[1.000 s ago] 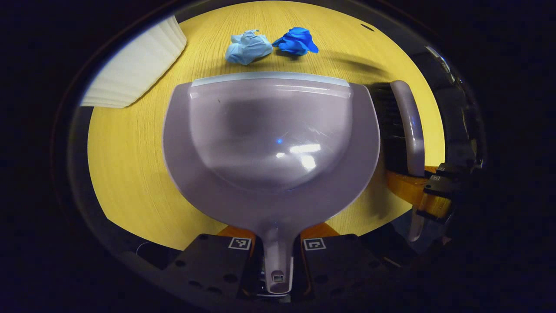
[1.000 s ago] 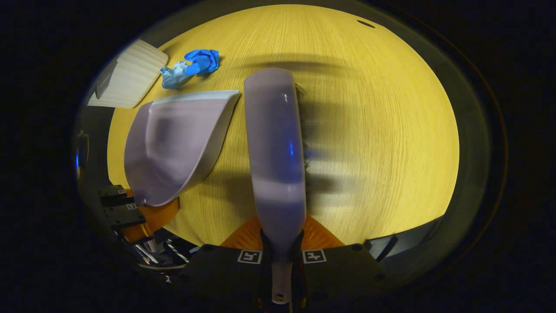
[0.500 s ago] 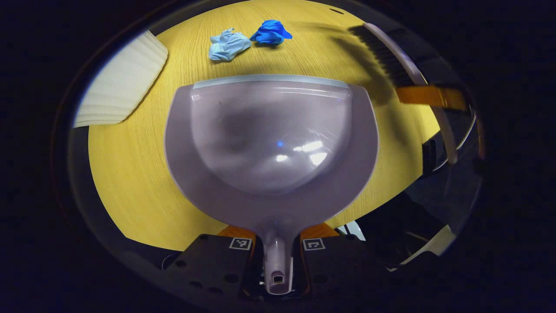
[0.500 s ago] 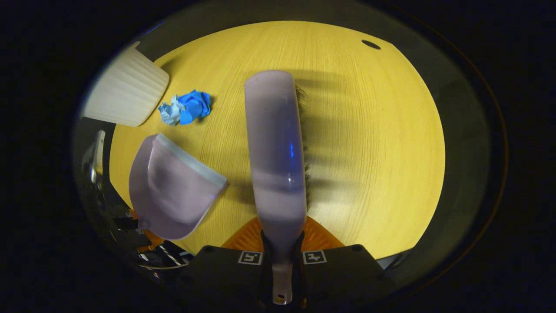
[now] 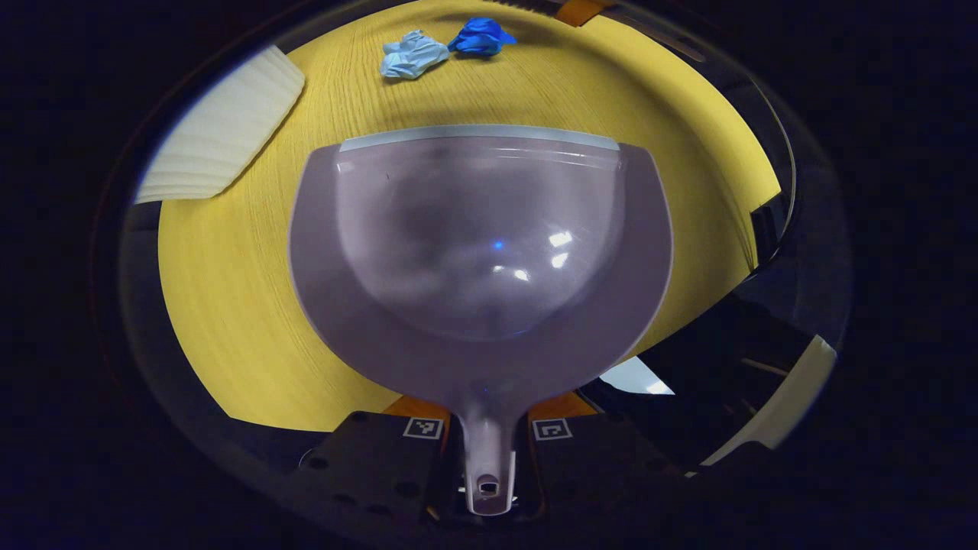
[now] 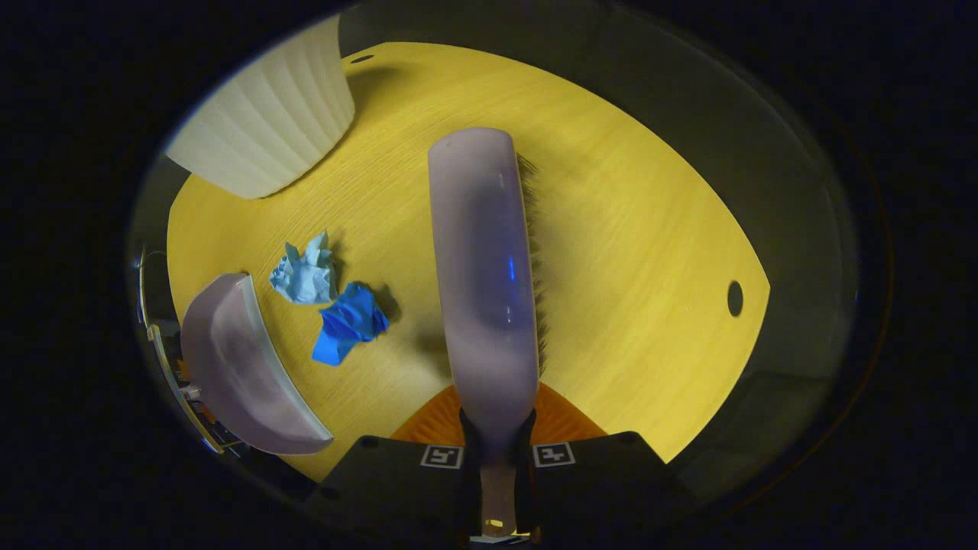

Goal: Pick up the small broom and dustpan from the desktop, sweep the trash into the dustpan with the broom, and then empty the trash into the garbage bin.

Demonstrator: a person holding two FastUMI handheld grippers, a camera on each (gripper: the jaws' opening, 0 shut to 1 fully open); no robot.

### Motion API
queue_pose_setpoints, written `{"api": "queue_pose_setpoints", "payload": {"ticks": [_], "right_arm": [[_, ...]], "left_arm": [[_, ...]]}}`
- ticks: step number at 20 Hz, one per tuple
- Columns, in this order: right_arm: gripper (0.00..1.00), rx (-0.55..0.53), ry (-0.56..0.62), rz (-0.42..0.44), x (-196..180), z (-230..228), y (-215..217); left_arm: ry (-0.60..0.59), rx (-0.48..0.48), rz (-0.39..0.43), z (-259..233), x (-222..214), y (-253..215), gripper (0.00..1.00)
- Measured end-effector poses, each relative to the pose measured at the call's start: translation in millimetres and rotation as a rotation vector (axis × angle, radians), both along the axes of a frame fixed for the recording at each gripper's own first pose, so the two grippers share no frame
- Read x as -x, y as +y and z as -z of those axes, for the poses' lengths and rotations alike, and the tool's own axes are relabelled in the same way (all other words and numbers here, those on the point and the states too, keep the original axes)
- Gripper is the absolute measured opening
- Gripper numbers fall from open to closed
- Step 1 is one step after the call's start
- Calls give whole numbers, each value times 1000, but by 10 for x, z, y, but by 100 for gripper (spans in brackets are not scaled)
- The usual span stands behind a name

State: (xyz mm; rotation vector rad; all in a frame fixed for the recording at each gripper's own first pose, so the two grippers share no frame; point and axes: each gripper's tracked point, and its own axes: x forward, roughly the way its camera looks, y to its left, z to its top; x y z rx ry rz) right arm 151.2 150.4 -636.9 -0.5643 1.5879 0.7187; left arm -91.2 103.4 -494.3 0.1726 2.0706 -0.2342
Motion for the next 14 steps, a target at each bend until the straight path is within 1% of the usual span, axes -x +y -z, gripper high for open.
{"api": "queue_pose_setpoints", "payload": {"ticks": [2, 3, 4, 5, 6, 7, 8, 9, 10, 11, 12, 13, 14], "right_arm": [[18, 28, 8, -126, 52, 201, 73], [18, 44, 22, -184, 121, 277, 77], [18, 59, 36, -240, 146, 218, 92], [18, 42, 8, -295, 109, 261, 182], [18, 10, 84, -346, 332, 228, 257], [18, 10, 104, -423, 437, 155, 251], [18, -12, 73, -501, 436, 147, 315], [18, -31, 115, -539, 518, 89, 344], [18, -35, 181, -576, 629, 18, 335], [18, -54, 203, -614, 690, -21, 346], [18, -79, 237, -638, 823, -32, 345], [18, -108, 333, -612, 961, -112, 334], [18, -145, 437, -558, 1173, -212, 361]], "left_arm": [[6, -7, 8, 34, 49, 44, 26], [2, 5, 12, 22, 30, 27, 28], [-7, 3, 37, 53, 37, 42, 26], [2, 8, 51, 57, 70, 48, 26], [3, 4, 68, 50, 75, 102, 26], [6, 2, 71, 38, 73, 111, 26], [11, -6, 69, 33, 84, 101, 26], [20, -24, 85, 32, 79, 114, 26], [20, -36, 111, 40, 69, 132, 26], [7, -36, 136, 64, 68, 148, 28], [6, -33, 145, 64, 115, 170, 26], [7, -28, 142, 73, 135, 162, 26], [11, -26, 141, 63, 131, 158, 26]]}}
